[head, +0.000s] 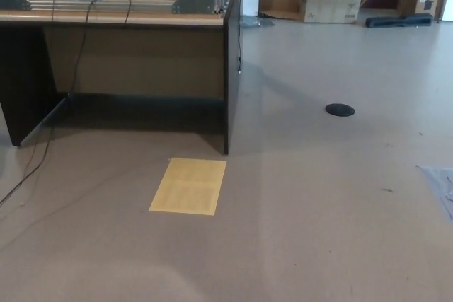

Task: The robot extends its left hand to pick up an emotional support dumpling from the palm of a person and brings its hand down by its side. Then it extends its arm again to hand the dumpling back to the person.

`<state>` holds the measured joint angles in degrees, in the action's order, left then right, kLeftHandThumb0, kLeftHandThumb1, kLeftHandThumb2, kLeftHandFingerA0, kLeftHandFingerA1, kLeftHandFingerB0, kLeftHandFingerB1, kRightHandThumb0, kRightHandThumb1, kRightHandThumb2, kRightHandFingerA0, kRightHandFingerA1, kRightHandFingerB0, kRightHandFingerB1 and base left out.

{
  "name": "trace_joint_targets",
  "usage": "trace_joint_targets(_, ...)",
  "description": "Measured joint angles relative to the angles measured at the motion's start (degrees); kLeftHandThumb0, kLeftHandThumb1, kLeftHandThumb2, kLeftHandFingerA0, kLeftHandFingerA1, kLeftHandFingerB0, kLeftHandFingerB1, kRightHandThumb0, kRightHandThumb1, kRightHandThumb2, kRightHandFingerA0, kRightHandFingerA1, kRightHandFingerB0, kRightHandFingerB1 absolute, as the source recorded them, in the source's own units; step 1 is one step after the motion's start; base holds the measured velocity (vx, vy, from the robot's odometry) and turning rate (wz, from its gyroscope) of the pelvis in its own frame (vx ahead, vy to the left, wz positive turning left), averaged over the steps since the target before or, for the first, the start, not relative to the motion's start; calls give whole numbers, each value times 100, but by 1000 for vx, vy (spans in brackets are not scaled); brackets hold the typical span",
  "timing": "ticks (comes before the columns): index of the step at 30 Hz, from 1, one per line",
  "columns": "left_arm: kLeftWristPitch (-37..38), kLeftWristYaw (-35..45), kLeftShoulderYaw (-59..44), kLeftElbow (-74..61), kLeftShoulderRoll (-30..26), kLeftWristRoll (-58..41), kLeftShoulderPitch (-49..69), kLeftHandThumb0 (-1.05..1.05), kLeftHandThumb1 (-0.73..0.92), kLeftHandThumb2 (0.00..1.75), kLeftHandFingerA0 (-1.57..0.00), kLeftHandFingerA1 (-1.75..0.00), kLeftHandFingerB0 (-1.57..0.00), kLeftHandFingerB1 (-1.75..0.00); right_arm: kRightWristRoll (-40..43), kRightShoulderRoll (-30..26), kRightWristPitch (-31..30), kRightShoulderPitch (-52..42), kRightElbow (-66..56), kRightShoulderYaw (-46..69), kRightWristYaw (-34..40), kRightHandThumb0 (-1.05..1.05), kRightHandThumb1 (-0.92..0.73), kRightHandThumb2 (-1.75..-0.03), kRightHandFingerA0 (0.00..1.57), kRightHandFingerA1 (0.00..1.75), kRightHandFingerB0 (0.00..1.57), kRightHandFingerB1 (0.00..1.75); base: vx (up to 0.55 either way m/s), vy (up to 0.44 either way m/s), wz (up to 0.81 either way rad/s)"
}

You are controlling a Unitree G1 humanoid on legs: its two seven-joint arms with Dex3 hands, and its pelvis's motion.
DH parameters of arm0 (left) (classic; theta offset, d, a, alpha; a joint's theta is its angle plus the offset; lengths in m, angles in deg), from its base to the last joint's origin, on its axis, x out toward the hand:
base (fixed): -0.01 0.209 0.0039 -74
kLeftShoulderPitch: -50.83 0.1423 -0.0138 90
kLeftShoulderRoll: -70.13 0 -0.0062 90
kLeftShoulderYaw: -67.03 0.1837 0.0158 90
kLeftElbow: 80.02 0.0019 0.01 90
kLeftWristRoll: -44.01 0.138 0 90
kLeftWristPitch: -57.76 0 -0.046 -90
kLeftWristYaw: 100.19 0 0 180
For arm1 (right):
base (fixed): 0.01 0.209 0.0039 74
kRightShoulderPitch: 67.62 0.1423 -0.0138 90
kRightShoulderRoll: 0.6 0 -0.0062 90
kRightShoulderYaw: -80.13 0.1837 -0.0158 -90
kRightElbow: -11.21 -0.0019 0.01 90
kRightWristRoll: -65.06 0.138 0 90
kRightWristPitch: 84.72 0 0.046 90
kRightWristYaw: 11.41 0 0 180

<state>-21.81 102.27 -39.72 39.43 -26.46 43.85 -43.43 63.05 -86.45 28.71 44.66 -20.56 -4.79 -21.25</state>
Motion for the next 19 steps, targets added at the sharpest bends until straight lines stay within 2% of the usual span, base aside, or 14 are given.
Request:
trace_joint_targets(1,108,-88,0,142,3,19,21,-60,82,64,-35,-39,-28,-33,1,12,0,-11,0,5,1,-54,-49,-80,65,58,37,46,0,0,0)
trace_joint_targets(2,154,-123,0,198,5,27,27,-60,82,64,-33,-39,-27,-33,2,17,0,-16,0,7,1,-48,-60,-58,73,47,43,34,0,0,0)
trace_joint_targets(19,1674,-1009,19,1485,91,188,30,-60,82,64,-36,-38,-28,-31,24,31,43,-306,0,165,62,-51,-60,-58,70,46,43,34,0,0,0)
